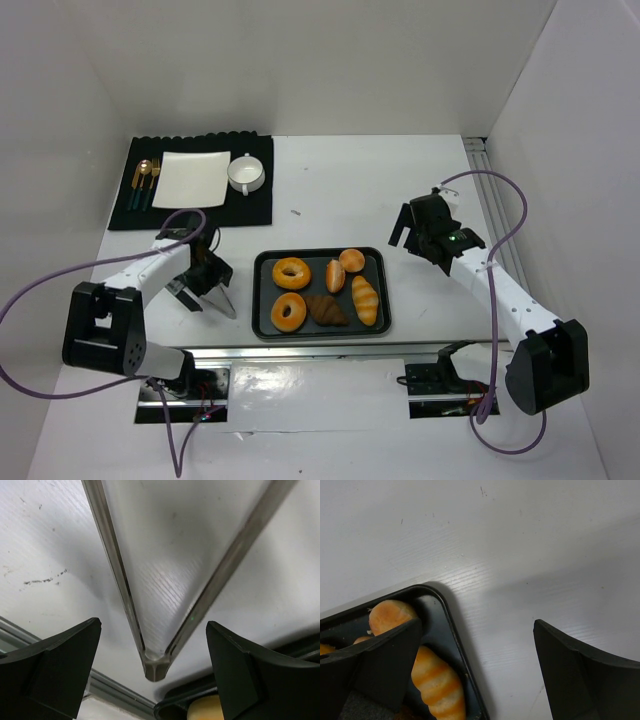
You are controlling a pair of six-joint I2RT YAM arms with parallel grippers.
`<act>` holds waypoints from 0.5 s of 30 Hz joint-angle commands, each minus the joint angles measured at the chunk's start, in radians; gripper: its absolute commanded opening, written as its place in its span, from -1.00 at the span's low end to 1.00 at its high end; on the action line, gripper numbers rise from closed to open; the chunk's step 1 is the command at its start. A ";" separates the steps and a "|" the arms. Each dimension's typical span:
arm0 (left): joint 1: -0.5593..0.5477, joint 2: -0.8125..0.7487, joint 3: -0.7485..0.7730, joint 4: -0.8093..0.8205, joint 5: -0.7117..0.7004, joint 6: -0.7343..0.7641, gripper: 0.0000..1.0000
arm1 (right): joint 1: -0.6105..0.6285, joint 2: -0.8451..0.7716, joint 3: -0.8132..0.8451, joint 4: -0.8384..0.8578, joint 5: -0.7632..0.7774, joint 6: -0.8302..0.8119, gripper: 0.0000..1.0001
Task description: Place the bread
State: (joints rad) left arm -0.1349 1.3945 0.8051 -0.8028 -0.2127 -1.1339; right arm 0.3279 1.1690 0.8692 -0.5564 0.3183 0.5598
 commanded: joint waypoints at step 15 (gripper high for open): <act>0.109 0.071 0.061 0.094 -0.049 0.065 -0.49 | 0.007 -0.019 -0.010 0.027 0.025 -0.008 0.98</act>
State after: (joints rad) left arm -0.0303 1.5257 0.8375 -0.6842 -0.1963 -1.0966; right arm 0.3279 1.1690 0.8612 -0.5556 0.3225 0.5594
